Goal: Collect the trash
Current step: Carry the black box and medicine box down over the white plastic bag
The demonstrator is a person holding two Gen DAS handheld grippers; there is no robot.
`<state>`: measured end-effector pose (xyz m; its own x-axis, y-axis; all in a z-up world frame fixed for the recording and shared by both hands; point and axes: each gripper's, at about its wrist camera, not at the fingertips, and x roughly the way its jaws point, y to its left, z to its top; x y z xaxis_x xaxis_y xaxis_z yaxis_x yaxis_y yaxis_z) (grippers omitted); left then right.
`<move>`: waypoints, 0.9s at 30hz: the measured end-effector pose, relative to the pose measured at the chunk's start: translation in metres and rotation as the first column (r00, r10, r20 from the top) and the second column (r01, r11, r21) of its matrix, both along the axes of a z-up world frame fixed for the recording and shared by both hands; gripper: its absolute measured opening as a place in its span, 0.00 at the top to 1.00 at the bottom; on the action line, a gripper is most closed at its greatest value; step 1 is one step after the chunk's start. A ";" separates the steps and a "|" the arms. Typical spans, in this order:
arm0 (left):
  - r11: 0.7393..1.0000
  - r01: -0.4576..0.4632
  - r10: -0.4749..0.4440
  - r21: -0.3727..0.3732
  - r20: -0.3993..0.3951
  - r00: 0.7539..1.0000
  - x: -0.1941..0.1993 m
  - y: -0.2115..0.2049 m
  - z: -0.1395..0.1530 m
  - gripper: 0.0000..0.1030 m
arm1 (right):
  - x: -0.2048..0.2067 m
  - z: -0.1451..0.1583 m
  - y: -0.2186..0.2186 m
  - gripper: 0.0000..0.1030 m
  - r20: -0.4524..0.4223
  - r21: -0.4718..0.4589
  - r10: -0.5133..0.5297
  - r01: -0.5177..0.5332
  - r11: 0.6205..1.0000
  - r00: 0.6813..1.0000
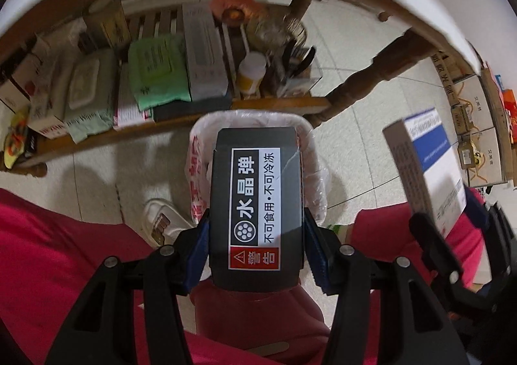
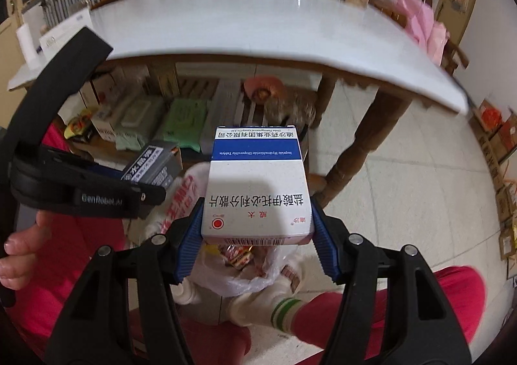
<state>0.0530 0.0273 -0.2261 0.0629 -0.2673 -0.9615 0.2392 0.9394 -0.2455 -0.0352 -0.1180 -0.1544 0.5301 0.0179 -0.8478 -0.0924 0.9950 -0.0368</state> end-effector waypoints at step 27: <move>0.993 -0.096 0.111 0.062 -0.319 0.941 0.072 -0.022 -0.150 0.50 | 0.054 -0.172 0.017 0.41 -0.418 0.066 0.021 0.007 0.998 0.908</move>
